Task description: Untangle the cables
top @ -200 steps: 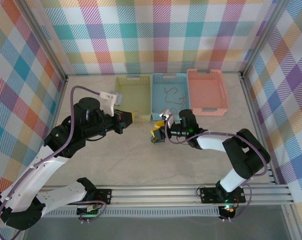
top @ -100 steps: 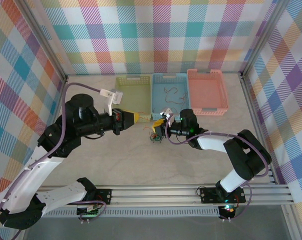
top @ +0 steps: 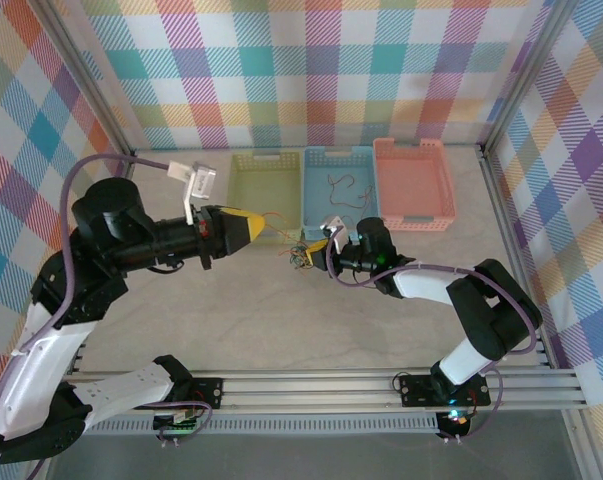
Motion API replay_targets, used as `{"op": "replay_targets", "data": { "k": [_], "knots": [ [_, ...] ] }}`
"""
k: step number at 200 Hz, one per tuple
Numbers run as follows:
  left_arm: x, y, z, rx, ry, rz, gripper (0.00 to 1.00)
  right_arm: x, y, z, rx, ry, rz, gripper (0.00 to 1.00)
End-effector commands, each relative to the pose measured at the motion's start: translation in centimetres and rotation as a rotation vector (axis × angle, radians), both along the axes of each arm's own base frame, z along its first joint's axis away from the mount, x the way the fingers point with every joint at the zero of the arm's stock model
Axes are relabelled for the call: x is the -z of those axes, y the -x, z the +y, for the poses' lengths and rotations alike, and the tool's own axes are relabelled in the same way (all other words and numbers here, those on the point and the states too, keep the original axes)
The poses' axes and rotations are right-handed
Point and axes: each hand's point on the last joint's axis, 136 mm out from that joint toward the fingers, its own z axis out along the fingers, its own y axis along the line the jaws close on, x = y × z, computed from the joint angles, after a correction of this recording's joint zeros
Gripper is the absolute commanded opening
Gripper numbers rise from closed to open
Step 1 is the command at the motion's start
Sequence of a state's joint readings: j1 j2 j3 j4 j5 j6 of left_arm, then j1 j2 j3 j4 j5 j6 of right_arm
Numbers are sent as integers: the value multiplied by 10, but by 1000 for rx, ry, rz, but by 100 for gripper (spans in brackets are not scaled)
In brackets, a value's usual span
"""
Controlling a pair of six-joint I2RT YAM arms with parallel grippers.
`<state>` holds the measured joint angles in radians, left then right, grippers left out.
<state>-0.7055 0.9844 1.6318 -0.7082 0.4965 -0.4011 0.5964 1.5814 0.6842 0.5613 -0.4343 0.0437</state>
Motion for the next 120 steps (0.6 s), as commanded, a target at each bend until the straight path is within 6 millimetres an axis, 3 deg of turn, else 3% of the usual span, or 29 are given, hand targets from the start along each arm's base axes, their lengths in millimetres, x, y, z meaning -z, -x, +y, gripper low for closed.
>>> {"op": "replay_targets", "data": {
  "k": [1,120],
  "knots": [
    [-30,19,11,18,60,-52,0,3,-6,5,1,24,14,15],
    [-72,31,32,-33,145,-131,0,19,-12,5,16,88,76,13]
  ]
}}
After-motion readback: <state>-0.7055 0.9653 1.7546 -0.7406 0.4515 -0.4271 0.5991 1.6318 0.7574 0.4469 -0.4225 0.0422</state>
